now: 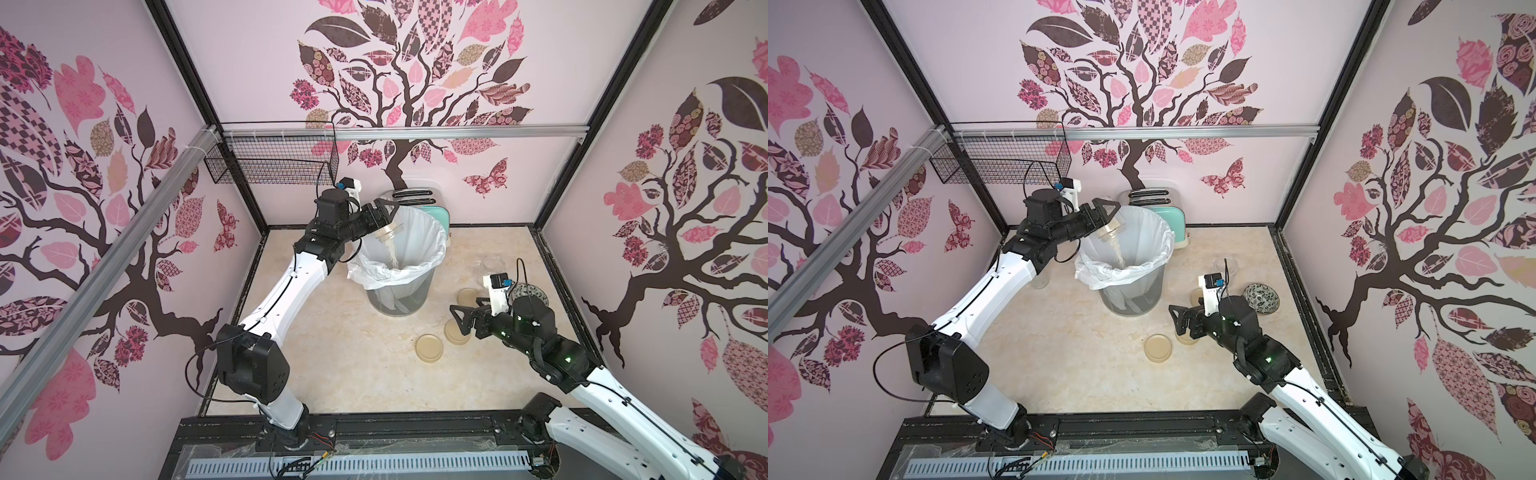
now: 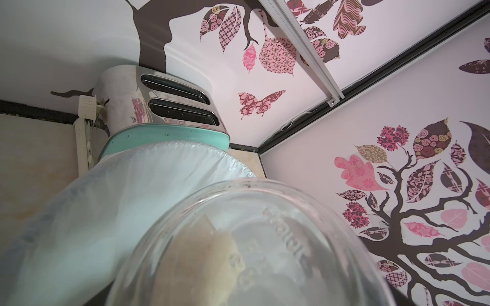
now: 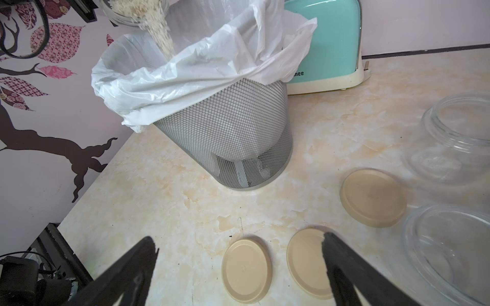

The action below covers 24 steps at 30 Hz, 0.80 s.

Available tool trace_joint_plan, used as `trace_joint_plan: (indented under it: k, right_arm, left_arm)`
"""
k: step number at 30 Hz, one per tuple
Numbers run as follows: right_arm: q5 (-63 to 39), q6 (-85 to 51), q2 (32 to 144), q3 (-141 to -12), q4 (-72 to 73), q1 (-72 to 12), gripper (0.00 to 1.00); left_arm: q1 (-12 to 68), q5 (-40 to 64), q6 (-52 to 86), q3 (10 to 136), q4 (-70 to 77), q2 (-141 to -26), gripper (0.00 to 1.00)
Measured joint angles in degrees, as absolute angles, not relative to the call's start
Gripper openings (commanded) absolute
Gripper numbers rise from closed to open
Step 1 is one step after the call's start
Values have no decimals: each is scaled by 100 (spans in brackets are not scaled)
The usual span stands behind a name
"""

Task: Empty moldy rice from jars
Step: Pour the moldy rice from the jar into the trash bin.

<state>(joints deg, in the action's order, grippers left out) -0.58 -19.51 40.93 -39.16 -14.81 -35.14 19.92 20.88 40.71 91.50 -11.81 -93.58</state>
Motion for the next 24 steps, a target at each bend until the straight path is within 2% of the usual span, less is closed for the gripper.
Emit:
trace_joint_plan:
  k: [24]
  right_arm:
    - [-309,-1844,4217,-3868,-1470,-3514,99]
  left_arm:
    - [2368,1782,2659,9292,-1194,-9358,67]
